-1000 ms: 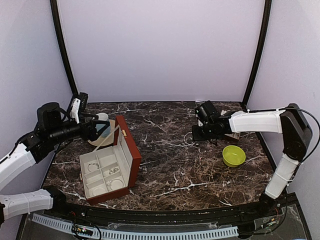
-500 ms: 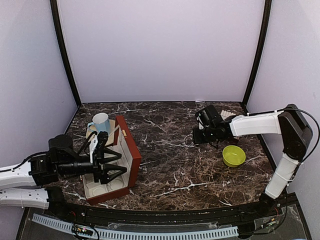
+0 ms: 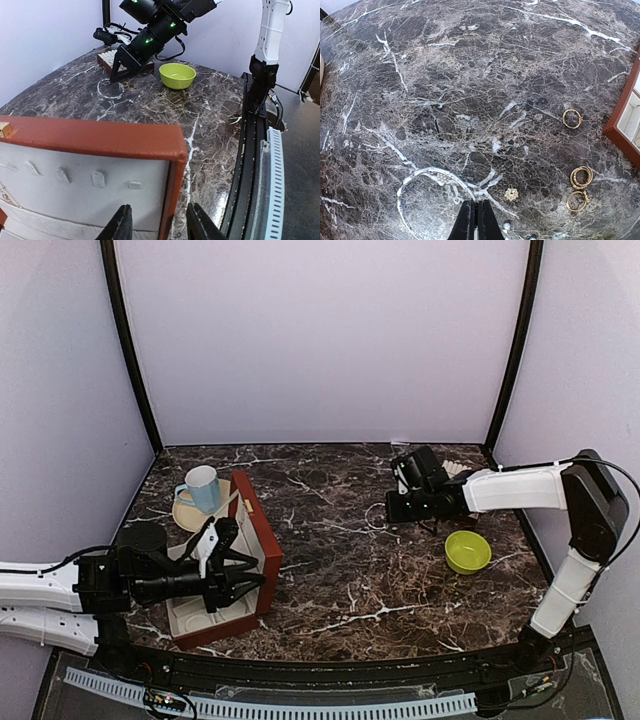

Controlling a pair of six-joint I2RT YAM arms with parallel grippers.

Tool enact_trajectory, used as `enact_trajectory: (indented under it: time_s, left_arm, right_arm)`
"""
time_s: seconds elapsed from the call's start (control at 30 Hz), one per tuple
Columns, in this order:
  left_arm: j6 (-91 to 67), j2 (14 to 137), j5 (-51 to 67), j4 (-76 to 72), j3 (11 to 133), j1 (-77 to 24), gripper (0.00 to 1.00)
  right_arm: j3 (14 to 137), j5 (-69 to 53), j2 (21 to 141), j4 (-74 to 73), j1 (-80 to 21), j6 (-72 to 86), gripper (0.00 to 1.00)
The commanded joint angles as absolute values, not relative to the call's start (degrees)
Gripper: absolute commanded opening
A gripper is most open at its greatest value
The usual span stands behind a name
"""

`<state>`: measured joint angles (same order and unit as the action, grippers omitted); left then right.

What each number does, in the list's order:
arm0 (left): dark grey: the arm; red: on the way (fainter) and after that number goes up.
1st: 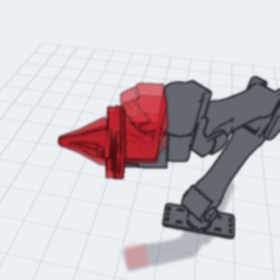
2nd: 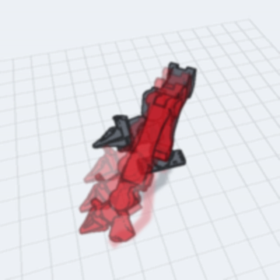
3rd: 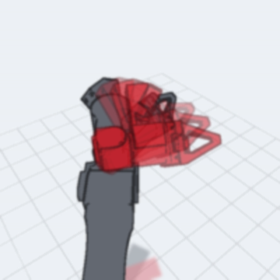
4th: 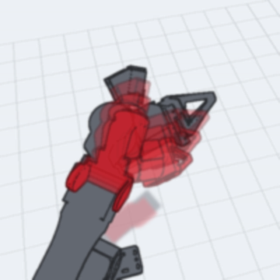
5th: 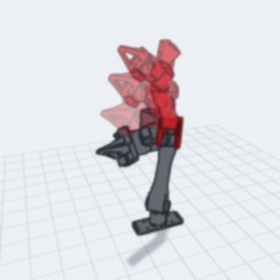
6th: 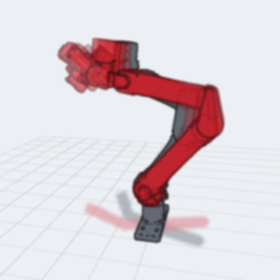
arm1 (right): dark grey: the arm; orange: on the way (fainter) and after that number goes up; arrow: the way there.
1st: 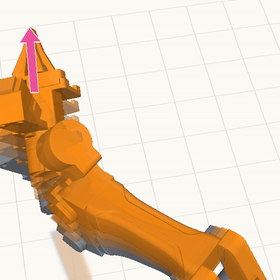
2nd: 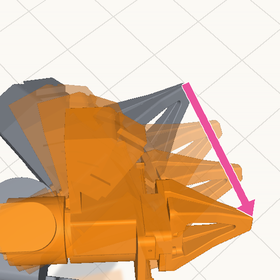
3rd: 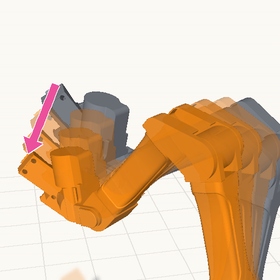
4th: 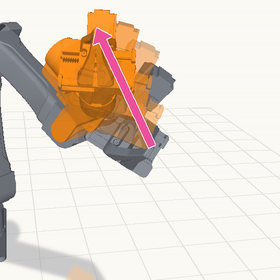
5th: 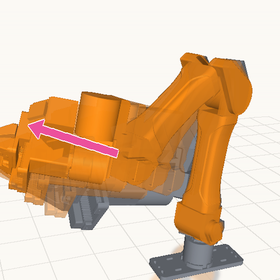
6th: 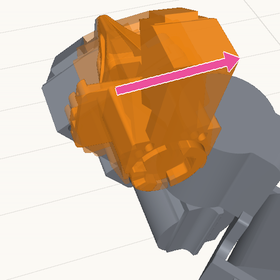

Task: Organize the mixed jewelry
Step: Move the jewelry box to the center of the board.

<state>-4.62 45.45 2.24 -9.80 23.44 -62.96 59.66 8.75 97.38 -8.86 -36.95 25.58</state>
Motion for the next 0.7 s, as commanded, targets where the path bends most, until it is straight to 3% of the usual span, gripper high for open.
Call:
enact_trajectory:
  time_s: [0.0, 0.47, 0.67]
  left_arm:
    - [-3.08, 47.62, -0.78, -12.94, 23.21, -63.52, 0.33]
    - [-5.19, 50.29, -0.17, -15.63, 23.48, -63.89, 0.14]
    - [-6.22, 52.12, -0.13, -17.12, 25.39, -63.9, 0.0]
  right_arm:
    - [58.89, 8.61, 95.54, -6.77, -36.61, 26.06, 0.0]
    - [58.99, 8.6, 96.82, -6.64, -36.57, 26.97, 0.0]
    - [59.32, 8.85, 96.88, -7.8, -36.61, 27.5, 0.0]
